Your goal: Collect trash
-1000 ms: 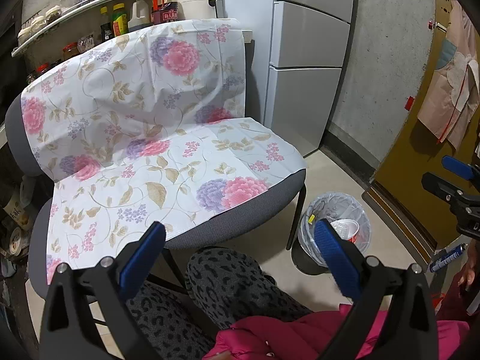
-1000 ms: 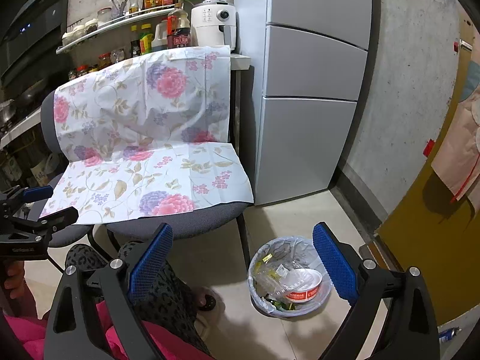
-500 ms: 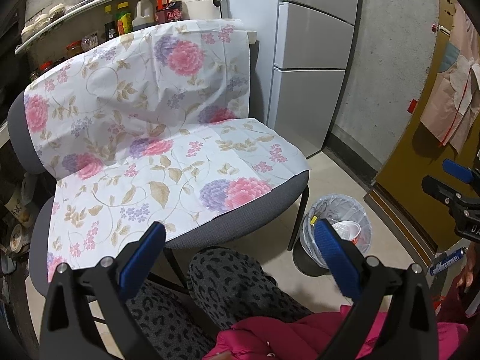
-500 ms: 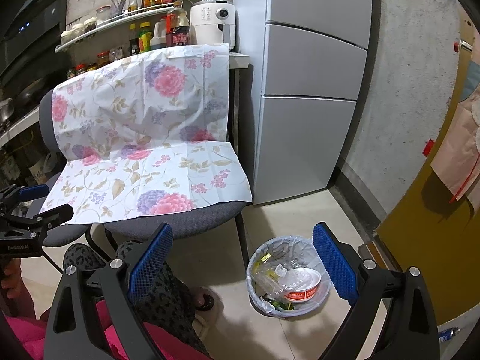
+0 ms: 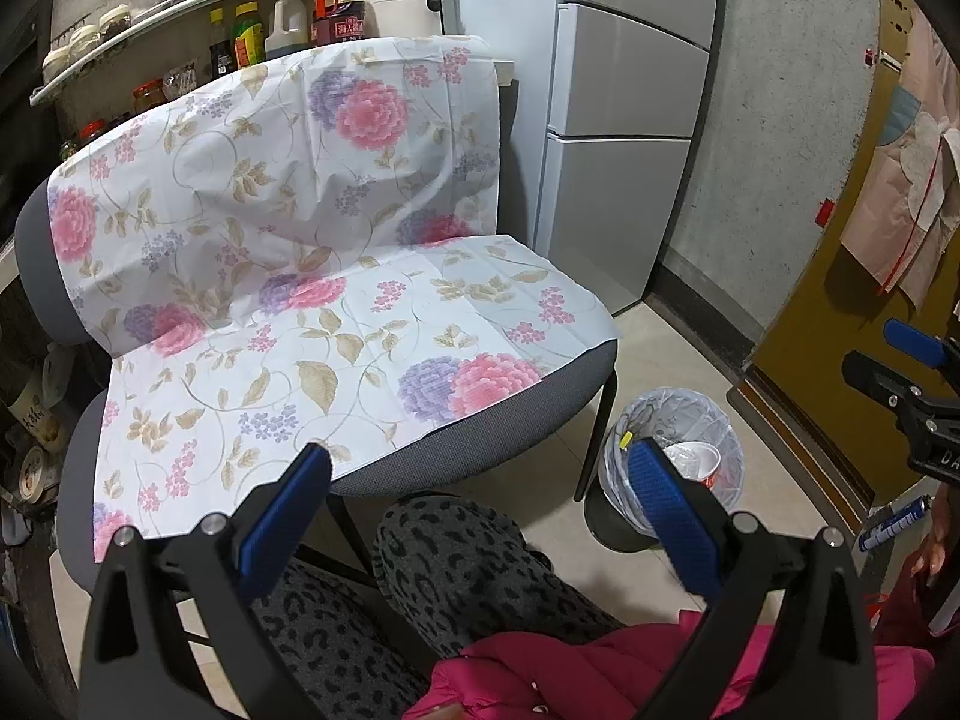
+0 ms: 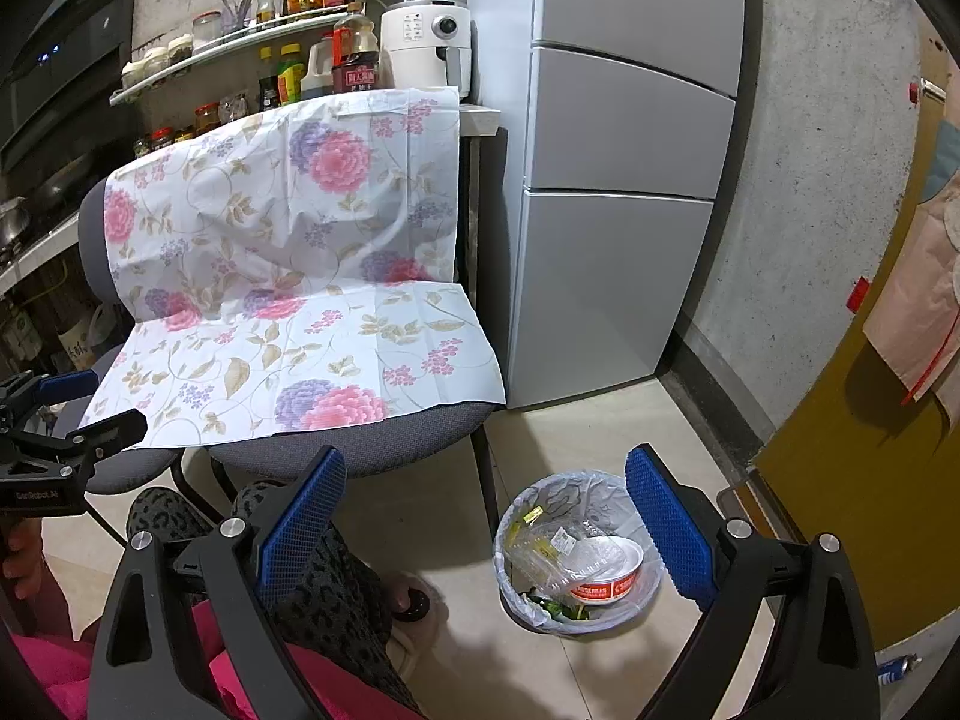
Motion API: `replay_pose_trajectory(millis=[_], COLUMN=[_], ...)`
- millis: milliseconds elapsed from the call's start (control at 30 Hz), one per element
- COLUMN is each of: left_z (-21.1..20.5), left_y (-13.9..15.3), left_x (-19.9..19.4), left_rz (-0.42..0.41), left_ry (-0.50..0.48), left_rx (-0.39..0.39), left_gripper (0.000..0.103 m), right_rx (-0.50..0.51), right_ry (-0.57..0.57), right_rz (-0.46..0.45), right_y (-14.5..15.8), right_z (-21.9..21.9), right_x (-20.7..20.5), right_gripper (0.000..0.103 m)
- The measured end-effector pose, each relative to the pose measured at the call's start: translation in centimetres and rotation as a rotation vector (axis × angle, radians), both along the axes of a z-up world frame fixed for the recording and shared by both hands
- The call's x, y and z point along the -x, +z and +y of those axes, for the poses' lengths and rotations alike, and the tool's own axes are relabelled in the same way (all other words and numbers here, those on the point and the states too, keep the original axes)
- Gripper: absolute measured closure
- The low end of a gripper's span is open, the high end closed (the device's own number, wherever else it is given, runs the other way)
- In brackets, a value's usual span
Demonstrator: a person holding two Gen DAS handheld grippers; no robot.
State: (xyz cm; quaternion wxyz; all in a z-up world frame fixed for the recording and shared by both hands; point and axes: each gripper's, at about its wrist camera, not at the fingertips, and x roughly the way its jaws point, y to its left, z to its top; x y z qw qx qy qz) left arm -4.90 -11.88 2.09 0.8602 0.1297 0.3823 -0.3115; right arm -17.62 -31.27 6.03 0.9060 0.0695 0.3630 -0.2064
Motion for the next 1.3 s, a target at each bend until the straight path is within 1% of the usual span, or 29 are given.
replay_pose_trajectory(millis=[1300], left_z=[0.44], left_y=[-0.21], left_x=[-0.06], left_rz=[-0.007], left_ry=[0.012], left_rx=[-0.001], left_gripper=[0.007], right_rx=[0.0], right_ry=[0.001], right_rz=[0.002], right_y=[-0.08], right_z=[-0.03], right_x=[-0.02], right_gripper=[0.009])
